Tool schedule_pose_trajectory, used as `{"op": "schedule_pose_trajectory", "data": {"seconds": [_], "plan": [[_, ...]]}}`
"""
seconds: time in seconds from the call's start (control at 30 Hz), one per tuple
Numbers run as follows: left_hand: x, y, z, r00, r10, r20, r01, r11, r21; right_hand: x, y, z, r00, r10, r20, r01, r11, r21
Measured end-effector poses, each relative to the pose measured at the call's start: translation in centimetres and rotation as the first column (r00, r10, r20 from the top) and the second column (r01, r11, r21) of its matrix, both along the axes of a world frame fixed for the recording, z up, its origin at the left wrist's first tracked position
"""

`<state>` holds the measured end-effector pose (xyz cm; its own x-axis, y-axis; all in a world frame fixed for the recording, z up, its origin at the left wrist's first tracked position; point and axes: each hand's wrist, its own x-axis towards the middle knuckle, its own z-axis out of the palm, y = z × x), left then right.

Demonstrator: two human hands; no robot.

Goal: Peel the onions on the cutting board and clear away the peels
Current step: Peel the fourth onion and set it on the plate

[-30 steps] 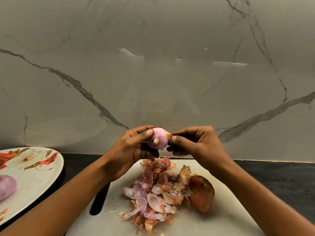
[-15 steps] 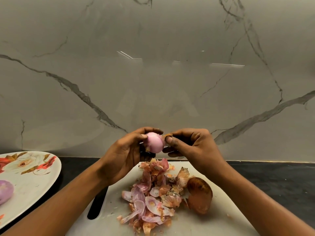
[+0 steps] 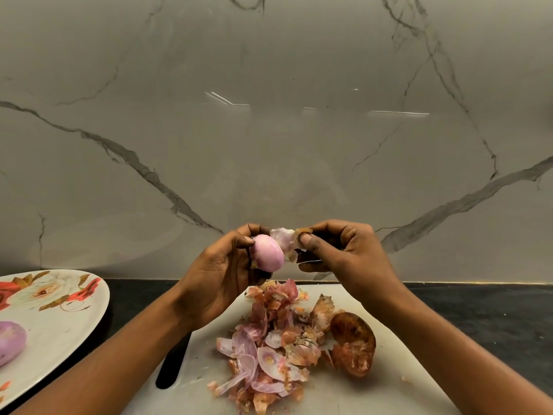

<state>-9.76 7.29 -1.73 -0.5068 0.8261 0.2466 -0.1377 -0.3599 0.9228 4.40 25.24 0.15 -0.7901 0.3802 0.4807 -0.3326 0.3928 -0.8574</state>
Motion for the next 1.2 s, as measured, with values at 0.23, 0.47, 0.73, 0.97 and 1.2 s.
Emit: {"op": "schedule_pose_trajectory", "data": {"seconds": [0.23, 0.47, 0.73, 0.97, 1.2], "plan": [[0.1, 0.0, 0.0, 0.995, 0.023, -0.096, -0.025, 1.0, -0.016, 0.3, -1.0, 0.2, 0.991, 0.091, 0.097, -0.092, 0.996, -0.001], [0.1, 0.5, 0.0, 0.973, 0.161, -0.163, -0.168, 0.985, -0.031, 0.1, 0.1, 0.0, 0.997, 0.059, 0.048, -0.06, 0.998, 0.016], [0.7, 0.0, 0.3, 0.878, 0.265, -0.399, -0.307, 0.951, -0.044, -0.3, -0.4, -1.3, 0.996, -0.081, -0.042, 0.09, 0.961, 0.26], [0.5, -0.3, 0.8, 0.942, 0.195, -0.272, -0.187, 0.981, 0.054, 0.1, 0.6, 0.5, 0.982, -0.151, -0.11, 0.145, 0.988, -0.056], [0.1, -0.5, 1.2, 0.997, 0.079, 0.012, -0.08, 0.989, 0.128, 0.2, 0.9, 0.1, 0.99, -0.063, 0.123, 0.045, 0.989, 0.138]]}}
